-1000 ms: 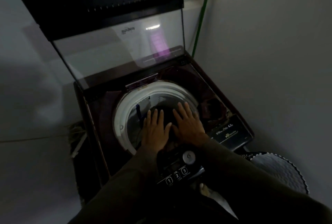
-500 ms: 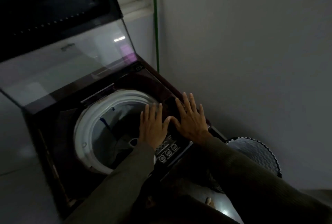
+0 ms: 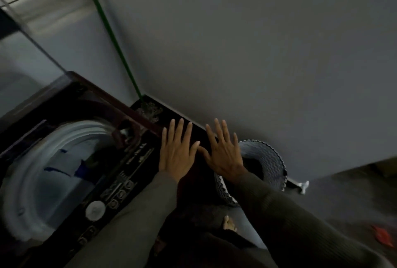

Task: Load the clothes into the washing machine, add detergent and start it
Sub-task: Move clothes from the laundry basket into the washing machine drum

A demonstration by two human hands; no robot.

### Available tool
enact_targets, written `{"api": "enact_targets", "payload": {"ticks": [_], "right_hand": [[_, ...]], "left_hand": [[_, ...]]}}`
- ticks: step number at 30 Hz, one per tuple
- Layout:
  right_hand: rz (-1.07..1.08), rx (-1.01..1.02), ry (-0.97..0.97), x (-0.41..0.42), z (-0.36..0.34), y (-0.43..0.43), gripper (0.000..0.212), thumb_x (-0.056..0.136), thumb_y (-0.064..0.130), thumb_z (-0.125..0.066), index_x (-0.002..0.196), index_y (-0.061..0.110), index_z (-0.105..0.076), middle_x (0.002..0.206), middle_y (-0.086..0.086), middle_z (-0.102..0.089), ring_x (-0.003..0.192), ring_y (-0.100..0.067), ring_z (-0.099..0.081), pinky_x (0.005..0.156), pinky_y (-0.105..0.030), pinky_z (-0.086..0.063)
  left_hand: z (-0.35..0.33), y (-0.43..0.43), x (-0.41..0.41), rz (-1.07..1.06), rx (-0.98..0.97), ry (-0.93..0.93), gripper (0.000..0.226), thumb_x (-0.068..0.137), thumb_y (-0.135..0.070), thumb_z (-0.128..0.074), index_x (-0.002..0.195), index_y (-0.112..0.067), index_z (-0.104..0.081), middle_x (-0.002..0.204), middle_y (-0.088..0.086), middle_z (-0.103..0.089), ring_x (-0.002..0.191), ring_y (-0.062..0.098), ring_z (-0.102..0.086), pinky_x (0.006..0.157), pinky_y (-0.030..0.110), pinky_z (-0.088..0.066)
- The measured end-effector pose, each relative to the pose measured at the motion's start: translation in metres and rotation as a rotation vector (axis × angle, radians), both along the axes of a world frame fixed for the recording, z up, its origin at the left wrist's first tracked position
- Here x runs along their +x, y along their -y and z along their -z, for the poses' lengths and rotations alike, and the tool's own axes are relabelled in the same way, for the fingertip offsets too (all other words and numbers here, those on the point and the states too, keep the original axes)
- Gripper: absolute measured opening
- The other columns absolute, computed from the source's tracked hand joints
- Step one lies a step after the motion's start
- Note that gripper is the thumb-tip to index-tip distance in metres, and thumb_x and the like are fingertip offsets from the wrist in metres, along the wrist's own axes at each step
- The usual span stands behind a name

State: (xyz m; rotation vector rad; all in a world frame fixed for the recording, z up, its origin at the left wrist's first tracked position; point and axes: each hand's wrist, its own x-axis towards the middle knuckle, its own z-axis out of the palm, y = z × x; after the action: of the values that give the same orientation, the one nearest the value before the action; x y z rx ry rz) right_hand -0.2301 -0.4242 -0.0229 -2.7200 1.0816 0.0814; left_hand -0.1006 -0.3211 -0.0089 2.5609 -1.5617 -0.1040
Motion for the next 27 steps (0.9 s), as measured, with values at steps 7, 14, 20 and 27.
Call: {"api": "enact_targets", "payload": {"ticks": [7,14,20,27], "right_hand": [[0.110,0.127,-0.042,-0.091,0.047,0.030,0.077,0.095,0.068,-0.018,0.157,0.024,-0.001,0.164,-0.005,0.015,0.149,-0.024,0.020,0.119,-0.058,-0.009],[0.232,0.256,-0.130,-0.160,0.097,0.034,0.078,0.094,0.067,-0.019,0.157,0.024,-0.002,0.163,-0.006,0.013,0.149,-0.026,0.018,0.119,-0.057,-0.010],[0.353,0.319,-0.233,-0.185,0.157,0.050,0.080,0.091,0.066,-0.023,0.154,0.018,-0.023,0.163,-0.011,-0.010,0.150,-0.031,-0.007,0.111,-0.059,-0.031],[0.435,0.424,-0.236,-0.183,0.278,0.085,0.080,0.093,0.065,-0.023,0.157,0.021,-0.002,0.163,-0.008,0.011,0.150,-0.028,0.011,0.119,-0.053,-0.015]], "left_hand": [[0.034,0.057,-0.075,0.114,0.131,-0.033,0.068,0.099,-0.055,-0.010,0.154,-0.019,-0.023,0.162,0.009,-0.018,0.151,0.029,-0.007,0.122,0.049,-0.013],[0.082,0.090,-0.132,0.256,0.272,-0.098,0.072,0.097,-0.058,-0.003,0.153,-0.018,-0.028,0.160,0.009,-0.026,0.150,0.029,-0.015,0.121,0.048,-0.018],[0.146,0.126,-0.148,0.318,0.349,-0.187,0.068,0.099,-0.056,-0.013,0.154,-0.017,-0.021,0.162,0.007,-0.018,0.151,0.024,-0.008,0.121,0.038,-0.019],[0.296,0.185,-0.149,0.240,0.426,-0.314,0.061,0.102,-0.049,-0.030,0.153,-0.017,-0.023,0.159,0.007,-0.026,0.148,0.022,-0.020,0.119,0.036,-0.022]]}}
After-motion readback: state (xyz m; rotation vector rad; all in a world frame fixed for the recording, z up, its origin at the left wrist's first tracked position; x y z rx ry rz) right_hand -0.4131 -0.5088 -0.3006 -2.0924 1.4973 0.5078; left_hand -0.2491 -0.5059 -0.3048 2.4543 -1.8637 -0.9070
